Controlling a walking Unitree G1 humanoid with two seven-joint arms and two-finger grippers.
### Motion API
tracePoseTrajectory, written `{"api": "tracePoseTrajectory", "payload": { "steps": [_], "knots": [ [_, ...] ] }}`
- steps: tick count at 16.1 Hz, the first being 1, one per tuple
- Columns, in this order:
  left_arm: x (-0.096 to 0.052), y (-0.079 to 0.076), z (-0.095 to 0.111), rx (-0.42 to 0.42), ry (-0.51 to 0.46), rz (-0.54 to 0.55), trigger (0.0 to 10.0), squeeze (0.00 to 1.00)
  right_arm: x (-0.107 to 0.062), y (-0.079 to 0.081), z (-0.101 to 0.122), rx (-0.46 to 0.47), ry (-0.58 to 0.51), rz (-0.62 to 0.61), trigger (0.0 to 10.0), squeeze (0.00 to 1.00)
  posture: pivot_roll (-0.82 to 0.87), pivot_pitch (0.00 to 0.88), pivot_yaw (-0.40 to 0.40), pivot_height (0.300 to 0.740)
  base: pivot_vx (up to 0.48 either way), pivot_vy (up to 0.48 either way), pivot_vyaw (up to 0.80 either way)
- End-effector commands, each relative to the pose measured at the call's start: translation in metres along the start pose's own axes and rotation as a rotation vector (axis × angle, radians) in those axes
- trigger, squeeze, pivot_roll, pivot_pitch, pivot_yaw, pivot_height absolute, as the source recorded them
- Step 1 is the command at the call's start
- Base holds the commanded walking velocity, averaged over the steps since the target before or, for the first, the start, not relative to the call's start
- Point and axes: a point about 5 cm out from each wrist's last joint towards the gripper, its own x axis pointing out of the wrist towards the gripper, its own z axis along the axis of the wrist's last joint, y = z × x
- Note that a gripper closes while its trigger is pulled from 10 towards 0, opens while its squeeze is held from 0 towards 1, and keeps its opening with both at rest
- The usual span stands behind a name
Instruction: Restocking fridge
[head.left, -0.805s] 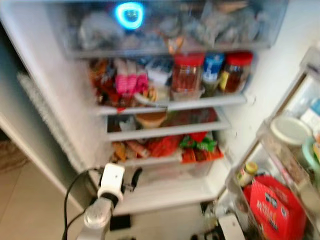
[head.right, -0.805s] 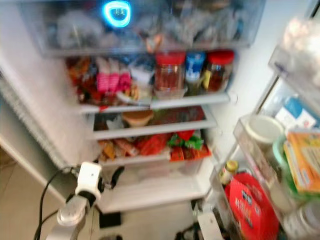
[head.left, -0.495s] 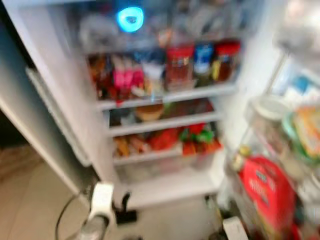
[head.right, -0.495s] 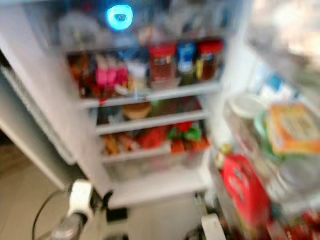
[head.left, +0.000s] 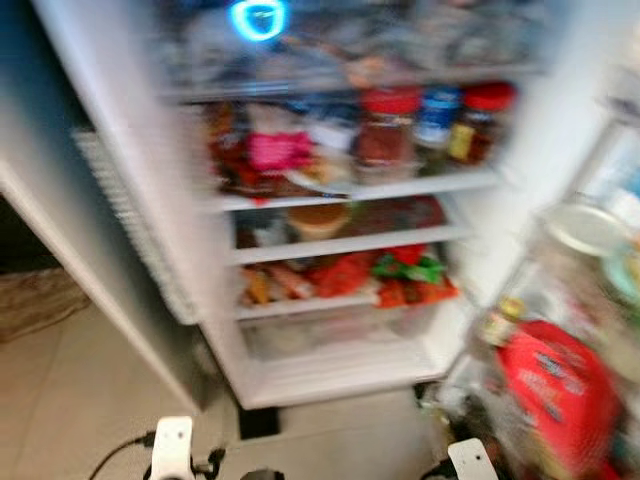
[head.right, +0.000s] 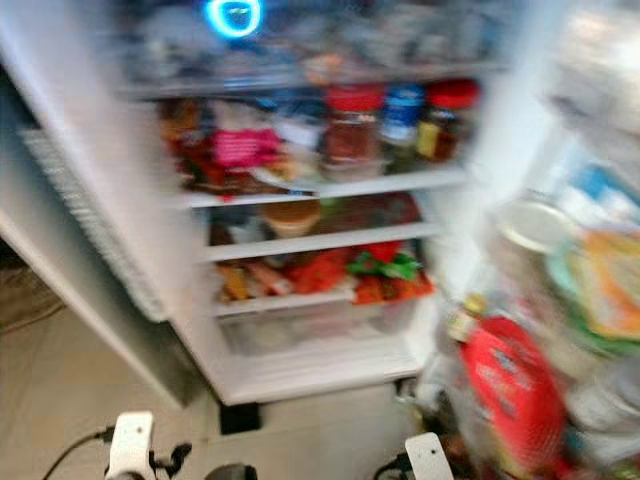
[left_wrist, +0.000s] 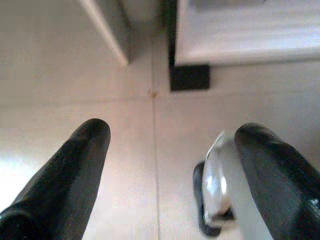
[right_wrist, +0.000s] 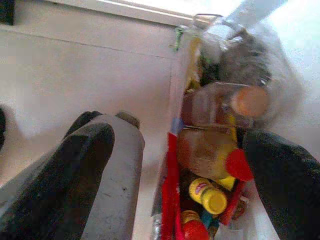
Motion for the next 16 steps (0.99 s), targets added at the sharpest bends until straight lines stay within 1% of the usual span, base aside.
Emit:
{"api": "tracePoseTrajectory", "payload": {
  "steps": [1, 3, 5, 6, 7, 8, 13, 15, 16],
  "knots": [
    [-0.002, -0.001, -0.009, 0.016, 0.037, 0.004, 10.0, 0.0, -0.004, 0.014, -0.017, -0.002, 0.067, 0.045, 10.0, 0.0, -0.03, 0.072, 0.007, 0.658, 0.0, 0.42, 0.0],
    [-0.002, -0.003, -0.015, 0.021, 0.063, 0.01, 10.0, 0.0, -0.004, 0.014, -0.017, 0.002, 0.067, 0.047, 10.0, 0.0, -0.03, 0.068, 0.009, 0.658, 0.0, 0.422, 0.0],
    [-0.004, -0.007, -0.021, 0.06, 0.082, -0.013, 10.0, 0.0, -0.004, 0.014, -0.016, 0.008, 0.063, 0.045, 10.0, 0.0, -0.03, 0.064, 0.011, 0.658, 0.0, 0.422, 0.0],
    [-0.004, -0.008, -0.022, 0.066, 0.087, -0.016, 10.0, 0.0, -0.004, 0.014, -0.016, 0.008, 0.063, 0.045, 10.0, 0.0, -0.03, 0.064, 0.011, 0.658, 0.0, 0.424, 0.0],
    [-0.005, -0.008, -0.028, 0.088, 0.111, -0.023, 10.0, 0.0, -0.003, 0.013, -0.016, 0.032, 0.065, 0.038, 10.0, 0.0, -0.03, 0.061, 0.01, 0.658, 0.0, 0.42, 0.0],
    [-0.006, -0.008, -0.029, 0.094, 0.118, -0.024, 10.0, 0.0, -0.003, 0.012, -0.016, 0.051, 0.066, 0.033, 10.0, 0.0, -0.03, 0.061, 0.01, 0.658, 0.0, 0.42, 0.0],
    [-0.005, -0.006, -0.029, 0.067, 0.127, -0.014, 10.0, 0.0, -0.003, 0.011, -0.014, 0.082, 0.066, 0.025, 10.0, 0.0, -0.02, 0.034, 0.015, 0.658, 0.0, 0.422, 0.0],
    [-0.005, -0.007, -0.03, 0.064, 0.136, -0.019, 10.0, 0.0, -0.003, 0.01, -0.014, 0.089, 0.067, 0.023, 10.0, 0.0, -0.02, 0.027, 0.018, 0.658, 0.0, 0.42, 0.0],
    [-0.007, -0.007, -0.035, 0.066, 0.152, -0.019, 10.0, 0.0, -0.003, 0.01, -0.014, 0.094, 0.067, 0.022, 10.0, 0.0, -0.02, 0.017, 0.019, 0.658, 0.0, 0.416, 0.0]
  ]
}}
